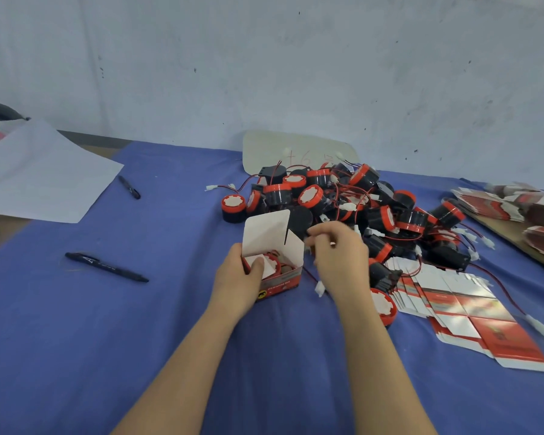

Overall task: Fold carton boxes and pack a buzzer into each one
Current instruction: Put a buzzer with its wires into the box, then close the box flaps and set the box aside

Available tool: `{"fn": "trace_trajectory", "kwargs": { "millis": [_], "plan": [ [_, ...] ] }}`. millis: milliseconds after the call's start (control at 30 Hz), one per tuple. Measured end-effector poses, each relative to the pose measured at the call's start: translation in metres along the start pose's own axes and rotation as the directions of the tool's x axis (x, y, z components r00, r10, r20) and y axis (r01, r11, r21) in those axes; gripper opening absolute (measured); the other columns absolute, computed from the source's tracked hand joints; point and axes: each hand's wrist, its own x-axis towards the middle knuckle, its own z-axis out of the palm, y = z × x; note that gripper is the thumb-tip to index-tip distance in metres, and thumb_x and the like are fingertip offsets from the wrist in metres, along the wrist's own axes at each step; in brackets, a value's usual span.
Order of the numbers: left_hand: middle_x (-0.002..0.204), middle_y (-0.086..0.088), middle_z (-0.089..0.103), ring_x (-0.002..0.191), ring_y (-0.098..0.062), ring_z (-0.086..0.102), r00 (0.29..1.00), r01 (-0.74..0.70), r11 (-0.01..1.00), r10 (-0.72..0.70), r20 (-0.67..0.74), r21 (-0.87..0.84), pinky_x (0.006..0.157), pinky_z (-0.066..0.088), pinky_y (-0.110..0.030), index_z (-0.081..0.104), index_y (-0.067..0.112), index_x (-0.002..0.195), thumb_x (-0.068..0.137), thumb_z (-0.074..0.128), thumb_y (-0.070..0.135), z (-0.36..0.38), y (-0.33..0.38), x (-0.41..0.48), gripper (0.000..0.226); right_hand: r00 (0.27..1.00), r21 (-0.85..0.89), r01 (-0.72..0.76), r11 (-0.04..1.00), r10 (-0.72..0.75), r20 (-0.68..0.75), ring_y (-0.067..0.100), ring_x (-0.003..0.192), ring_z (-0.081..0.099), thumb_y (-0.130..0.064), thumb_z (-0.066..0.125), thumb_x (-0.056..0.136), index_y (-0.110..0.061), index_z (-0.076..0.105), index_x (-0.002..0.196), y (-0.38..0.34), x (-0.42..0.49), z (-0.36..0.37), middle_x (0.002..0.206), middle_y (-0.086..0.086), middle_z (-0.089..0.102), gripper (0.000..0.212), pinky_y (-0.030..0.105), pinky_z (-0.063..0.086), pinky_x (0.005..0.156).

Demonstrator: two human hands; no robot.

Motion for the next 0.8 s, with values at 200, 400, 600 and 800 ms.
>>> {"fn": "trace_trajectory", "kwargs": {
  "millis": [200,400,600,800],
  "plan": [
    [0.093,0.015,0.057,0.085,-0.001,0.056,0.999,-0.043,0.998,0.043,-0.004,-0.055,0.070,0.048,-0.019,0.046,0.029,0.110,0.096,0.051,0.013,-0.001,0.000,-0.002,0.022,0.976,0.087,-0.154,0.984,0.138,0.167,0.010,0.058,0.046,-0.032,0.056,0.094,-0.012,0.064,0.076,0.022,0.000,0.020,0.060,-0.006,0.054,0.029,0.023,0.038,0.056],
    [0.117,0.004,0.061,0.103,-0.014,0.061,0.997,-0.034,0.989,0.042,0.060,-0.141,0.089,0.054,-0.037,0.047,0.024,0.120,0.096,0.051,0.008,-0.006,0.003,-0.004,0.030,0.931,0.037,-0.172,0.984,0.150,0.332,0.009,0.093,0.054,-0.025,0.067,0.088,-0.020,0.052,0.108,0.031,-0.002,0.028,0.102,-0.006,0.059,0.026,0.015,0.041,0.065],
    [0.115,0.006,0.061,0.100,-0.028,0.061,0.988,-0.133,0.977,0.145,0.057,-0.165,0.083,0.055,-0.044,0.046,0.018,0.083,0.093,0.047,-0.004,-0.009,0.004,-0.008,0.024,0.923,0.120,0.114,0.986,-0.150,0.355,0.014,0.117,0.050,-0.005,0.061,0.089,-0.026,0.058,0.117,0.030,-0.007,0.023,0.121,0.000,0.055,0.035,0.032,0.042,0.101],
    [0.115,0.004,0.063,0.106,-0.019,0.060,0.987,-0.139,0.978,0.150,0.057,-0.152,0.085,0.055,-0.039,0.049,0.016,0.076,0.088,0.045,-0.012,-0.014,-0.002,-0.006,0.030,0.669,0.085,0.002,0.996,-0.065,0.740,-0.002,0.120,0.043,-0.030,0.063,0.090,-0.056,0.048,0.122,0.033,-0.006,-0.002,0.147,-0.016,0.024,0.044,0.014,0.045,0.081]
  ]
}}
